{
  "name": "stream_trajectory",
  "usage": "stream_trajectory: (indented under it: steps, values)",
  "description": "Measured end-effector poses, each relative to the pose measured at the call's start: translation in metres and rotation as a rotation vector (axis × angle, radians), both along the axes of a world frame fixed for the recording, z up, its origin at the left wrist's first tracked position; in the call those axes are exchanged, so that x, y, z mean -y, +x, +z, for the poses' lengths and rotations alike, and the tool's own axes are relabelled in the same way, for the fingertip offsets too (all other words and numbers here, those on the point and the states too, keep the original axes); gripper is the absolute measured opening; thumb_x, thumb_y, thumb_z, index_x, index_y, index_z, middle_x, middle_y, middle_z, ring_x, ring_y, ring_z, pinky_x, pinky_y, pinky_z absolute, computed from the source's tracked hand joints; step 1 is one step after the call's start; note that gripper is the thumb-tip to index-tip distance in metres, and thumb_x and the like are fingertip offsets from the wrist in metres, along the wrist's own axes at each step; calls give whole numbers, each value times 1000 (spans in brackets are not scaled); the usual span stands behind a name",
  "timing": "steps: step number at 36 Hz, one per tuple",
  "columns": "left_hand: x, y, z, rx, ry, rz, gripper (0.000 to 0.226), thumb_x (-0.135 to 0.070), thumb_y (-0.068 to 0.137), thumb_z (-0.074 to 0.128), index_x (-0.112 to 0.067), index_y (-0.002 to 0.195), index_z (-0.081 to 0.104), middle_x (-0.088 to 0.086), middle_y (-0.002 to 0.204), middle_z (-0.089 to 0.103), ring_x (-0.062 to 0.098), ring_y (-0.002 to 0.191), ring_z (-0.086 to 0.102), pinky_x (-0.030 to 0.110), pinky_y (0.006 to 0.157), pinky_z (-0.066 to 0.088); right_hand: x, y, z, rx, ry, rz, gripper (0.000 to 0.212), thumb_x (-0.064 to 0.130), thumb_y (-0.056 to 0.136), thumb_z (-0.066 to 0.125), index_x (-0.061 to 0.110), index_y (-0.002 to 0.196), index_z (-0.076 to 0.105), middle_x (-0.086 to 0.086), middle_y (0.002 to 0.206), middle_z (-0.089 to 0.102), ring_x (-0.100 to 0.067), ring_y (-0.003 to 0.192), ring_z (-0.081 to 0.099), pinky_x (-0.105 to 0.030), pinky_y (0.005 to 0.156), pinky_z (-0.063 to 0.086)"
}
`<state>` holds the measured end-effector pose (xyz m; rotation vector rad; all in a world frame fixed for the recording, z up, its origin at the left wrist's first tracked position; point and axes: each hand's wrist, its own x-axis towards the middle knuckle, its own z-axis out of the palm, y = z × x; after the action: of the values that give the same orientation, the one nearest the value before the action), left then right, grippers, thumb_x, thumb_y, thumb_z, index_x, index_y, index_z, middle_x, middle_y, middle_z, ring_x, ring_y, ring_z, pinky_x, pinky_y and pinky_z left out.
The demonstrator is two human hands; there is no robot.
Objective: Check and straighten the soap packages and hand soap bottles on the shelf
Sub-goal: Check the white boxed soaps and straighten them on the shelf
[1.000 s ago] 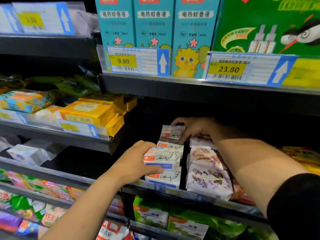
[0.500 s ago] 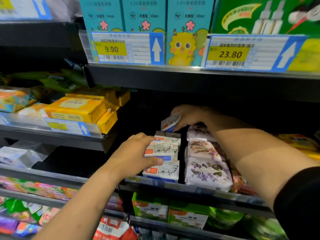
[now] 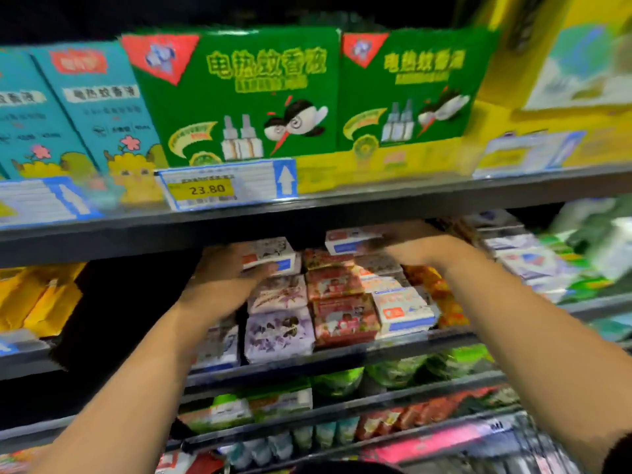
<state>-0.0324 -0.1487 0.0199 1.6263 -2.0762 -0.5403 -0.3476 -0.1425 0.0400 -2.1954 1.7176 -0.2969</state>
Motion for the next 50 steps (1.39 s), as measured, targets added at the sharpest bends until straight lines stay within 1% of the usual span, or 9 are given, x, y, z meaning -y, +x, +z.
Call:
stream_trajectory:
  steps: [4, 6, 9, 21, 28, 33, 39, 43, 50]
  values:
    - [15, -63, 1, -21, 39, -50, 51, -51, 90, 62, -14, 126, 64, 12, 123, 67, 26, 107, 63, 33, 85, 46, -39, -34, 12, -10, 44, -126, 27, 34, 101, 56, 32, 76, 46, 8, 77, 40, -16, 80, 44, -6, 56, 34]
    - [22, -90, -1, -7, 43, -51, 64, -62, 88, 56, -15, 131, 61, 13, 131, 62, 32, 116, 59, 36, 92, 45, -51, -47, 9, -34, 26, -135, 9, 37, 98, 61, 28, 100, 61, 2, 83, 51, -19, 87, 45, -14, 57, 34]
    - [28, -123, -8, -17, 83, -105, 64, -60, 89, 59, -11, 130, 62, 17, 130, 62, 34, 117, 59, 39, 96, 47, -52, -64, -11, -69, 67, -115, 56, 45, 92, 66, 29, 142, 49, -3, 104, 59, -25, 103, 55, -28, 72, 35]
    - [34, -184, -9, 62, 108, -208, 58, -33, 96, 63, -8, 145, 43, 15, 146, 47, 29, 131, 46, 21, 92, 35, -54, -66, -45, 188, 10, -75, 25, 1, 92, 67, -7, 115, 68, -5, 109, 54, -7, 98, 62, -6, 79, 40]
    - [38, -203, -9, 41, 229, -361, 53, -4, 92, 65, 4, 140, 43, 17, 133, 55, 14, 117, 49, -7, 66, 28, -70, -41, -50, 381, -44, -196, 35, 27, 93, 69, 15, 126, 66, 9, 108, 66, 8, 93, 63, -10, 82, 47]
    - [38, -200, -9, 97, 243, -380, 41, -19, 99, 57, -10, 138, 49, 8, 132, 56, 20, 118, 54, 23, 85, 38, -68, -41, -62, 213, -31, -254, 59, 62, 79, 71, 30, 126, 56, 7, 120, 64, -16, 114, 57, -40, 101, 46]
    - [39, -191, -9, 155, 155, -384, 33, -20, 103, 48, -12, 134, 57, 9, 138, 55, 25, 125, 52, 29, 98, 40, -64, -45, -64, 181, -6, -216, 69, 48, 89, 68, 27, 147, 37, 15, 125, 56, 16, 115, 48, 0, 101, 17]
    - [31, -189, -5, 204, 129, -379, 36, -20, 104, 49, -15, 139, 54, 9, 145, 49, 25, 131, 47, 22, 91, 33, -59, -43, -59, -78, 6, -139, 74, 56, 98, 46, 29, 159, 13, 5, 164, 18, -18, 153, 8, -33, 121, -4]
    - [25, -178, -10, 243, 66, -353, 33, -24, 103, 50, -16, 133, 59, 10, 156, 37, 22, 150, 17, 27, 112, 25, -49, -47, -66, -143, 117, -133, 80, 61, 100, 35, 23, 159, -3, 3, 167, -4, -18, 153, -8, -32, 124, -3]
